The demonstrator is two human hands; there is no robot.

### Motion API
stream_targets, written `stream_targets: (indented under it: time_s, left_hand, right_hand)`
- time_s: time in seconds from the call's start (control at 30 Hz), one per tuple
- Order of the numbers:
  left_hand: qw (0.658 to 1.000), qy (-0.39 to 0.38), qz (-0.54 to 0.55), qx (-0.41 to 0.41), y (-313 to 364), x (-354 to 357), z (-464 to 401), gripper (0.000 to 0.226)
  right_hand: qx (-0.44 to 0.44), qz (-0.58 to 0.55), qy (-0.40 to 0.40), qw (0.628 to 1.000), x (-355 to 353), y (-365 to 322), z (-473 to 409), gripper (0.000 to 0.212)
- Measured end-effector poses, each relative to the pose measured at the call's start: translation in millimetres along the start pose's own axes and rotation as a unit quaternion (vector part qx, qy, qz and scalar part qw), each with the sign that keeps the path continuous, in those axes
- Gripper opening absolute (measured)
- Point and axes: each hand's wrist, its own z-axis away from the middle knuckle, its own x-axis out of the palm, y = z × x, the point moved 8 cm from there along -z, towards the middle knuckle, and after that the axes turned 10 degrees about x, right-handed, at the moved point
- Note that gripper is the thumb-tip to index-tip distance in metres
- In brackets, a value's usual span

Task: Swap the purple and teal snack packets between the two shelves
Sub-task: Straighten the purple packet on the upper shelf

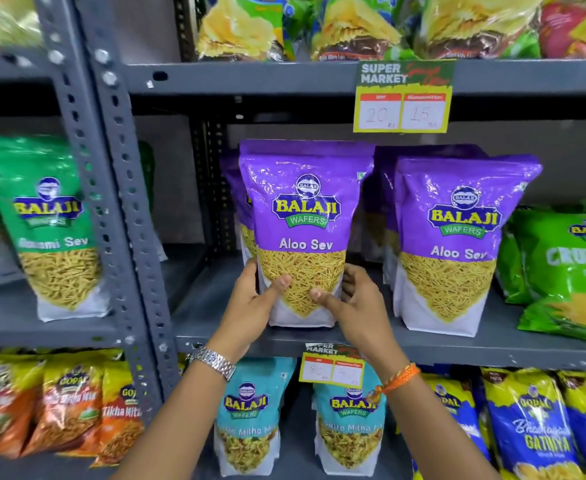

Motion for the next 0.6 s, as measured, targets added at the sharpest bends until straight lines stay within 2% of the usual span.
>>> stream_targets:
  time_s: [0.17, 0.6]
  left_hand:
    - [1.000, 0.024, -0.001, -0.014, -4.9, -41.3, 2.8, 0.038]
    - [0.999, 0.021, -0.017, -0.029, -16.2, -67.0, 5.1, 0.049]
  right_hand:
    - [0.005, 0.025, -0.030, 0.999, 44.3, -6.9, -2.9, 0.061]
    - [0.016, 0.037, -0.036, 0.999, 71.1, -5.1, -4.5, 0.070]
